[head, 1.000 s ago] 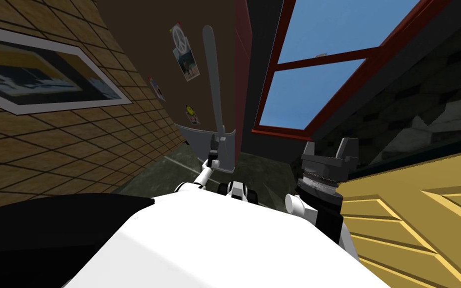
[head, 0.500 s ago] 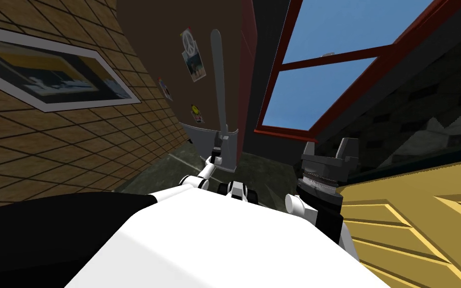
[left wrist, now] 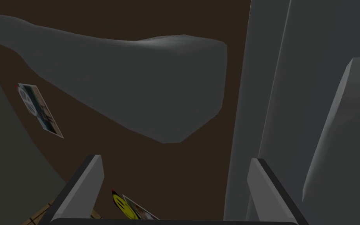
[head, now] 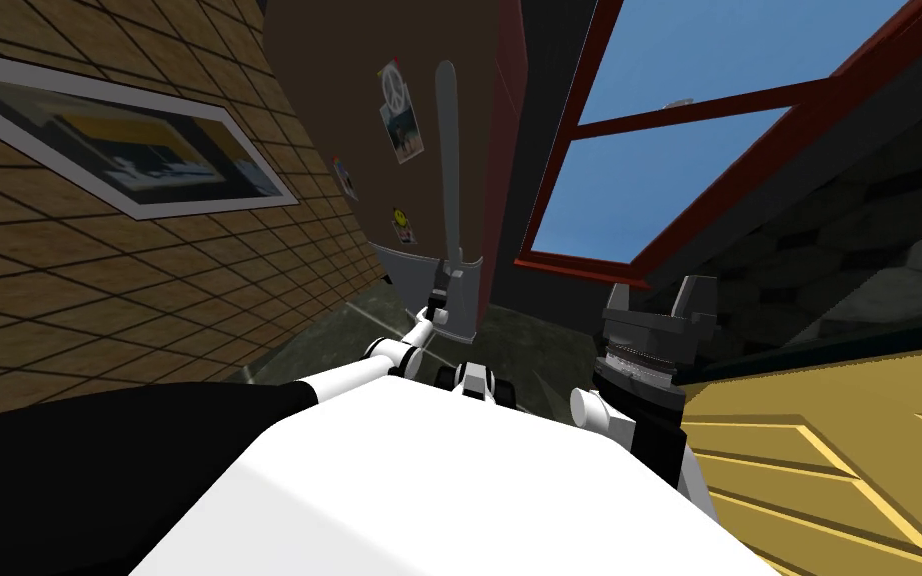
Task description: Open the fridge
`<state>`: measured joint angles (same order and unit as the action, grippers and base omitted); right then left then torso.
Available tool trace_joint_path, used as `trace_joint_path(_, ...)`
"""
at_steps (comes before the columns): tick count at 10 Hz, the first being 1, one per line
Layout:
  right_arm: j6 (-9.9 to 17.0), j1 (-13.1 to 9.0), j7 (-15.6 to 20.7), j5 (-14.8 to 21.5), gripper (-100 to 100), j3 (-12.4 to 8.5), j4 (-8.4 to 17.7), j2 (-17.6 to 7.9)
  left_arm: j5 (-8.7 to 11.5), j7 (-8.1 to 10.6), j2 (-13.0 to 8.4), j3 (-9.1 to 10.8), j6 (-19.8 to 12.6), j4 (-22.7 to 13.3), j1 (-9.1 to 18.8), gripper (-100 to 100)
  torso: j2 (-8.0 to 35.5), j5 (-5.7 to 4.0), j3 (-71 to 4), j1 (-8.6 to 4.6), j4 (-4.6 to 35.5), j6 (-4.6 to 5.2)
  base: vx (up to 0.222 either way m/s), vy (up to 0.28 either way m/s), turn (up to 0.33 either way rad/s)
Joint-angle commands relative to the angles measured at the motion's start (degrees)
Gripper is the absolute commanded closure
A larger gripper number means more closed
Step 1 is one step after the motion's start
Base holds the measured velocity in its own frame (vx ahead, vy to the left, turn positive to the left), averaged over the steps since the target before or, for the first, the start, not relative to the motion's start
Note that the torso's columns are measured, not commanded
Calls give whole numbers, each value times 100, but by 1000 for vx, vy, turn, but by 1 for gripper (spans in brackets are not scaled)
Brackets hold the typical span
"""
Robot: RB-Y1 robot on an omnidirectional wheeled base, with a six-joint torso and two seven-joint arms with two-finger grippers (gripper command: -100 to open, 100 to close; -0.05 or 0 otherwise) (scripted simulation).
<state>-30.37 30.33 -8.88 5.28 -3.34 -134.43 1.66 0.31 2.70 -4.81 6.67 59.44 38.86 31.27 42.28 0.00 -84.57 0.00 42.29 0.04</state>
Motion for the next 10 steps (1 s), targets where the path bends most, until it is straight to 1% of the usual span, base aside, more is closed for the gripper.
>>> trace_joint_path(1,0,0,0,0,0,0,0,0,-102,19,31,-22,121,-441,404,-100,-7,1,-4,0,-2,4,-49,10,272)
trace_joint_path(2,0,1,0,0,0,-1,0,0,-102,19,31,-22,121,-682,610,-100,0,0,-2,1,-1,-4,-54,6,197)
trace_joint_path(3,0,0,0,0,0,0,0,0,-102,19,31,-22,121,-975,857,-100,2,-1,1,-2,0,0,-27,7,-11)
trace_joint_path(4,0,0,0,0,0,0,0,0,-94,-1,43,-13,159,-874,752,-100,-3,-1,-2,-5,-1,1,-9,4,-16)
trace_joint_path(5,0,0,0,0,0,0,0,0,-2,-24,22,4,17,-604,483,100,-6,-1,-4,-2,-3,-5,50,-18,-310)
trace_joint_path(6,0,0,0,0,0,1,0,0,-2,-24,22,4,17,-297,238,100,-18,-1,-11,-8,-6,2,62,-8,-158)
trace_joint_path(7,0,1,0,0,0,0,0,0,99,-67,12,29,-87,-31,14,100,-40,1,-27,-5,-18,10,71,-1,-255)
trace_joint_path(8,0,0,0,0,0,0,0,0,99,-67,12,29,-87,91,-144,100,-75,3,-47,-9,-22,40,48,1,-155)
trace_joint_path(9,0,0,0,0,0,0,0,0,99,-67,12,29,-87,197,-280,100,-94,6,-59,-14,-39,38,22,0,-10)
trace_joint_path(10,0,1,0,0,0,0,0,0,99,-67,12,29,-87,419,-436,100,-86,9,-54,-8,-48,23,10,-5,5)
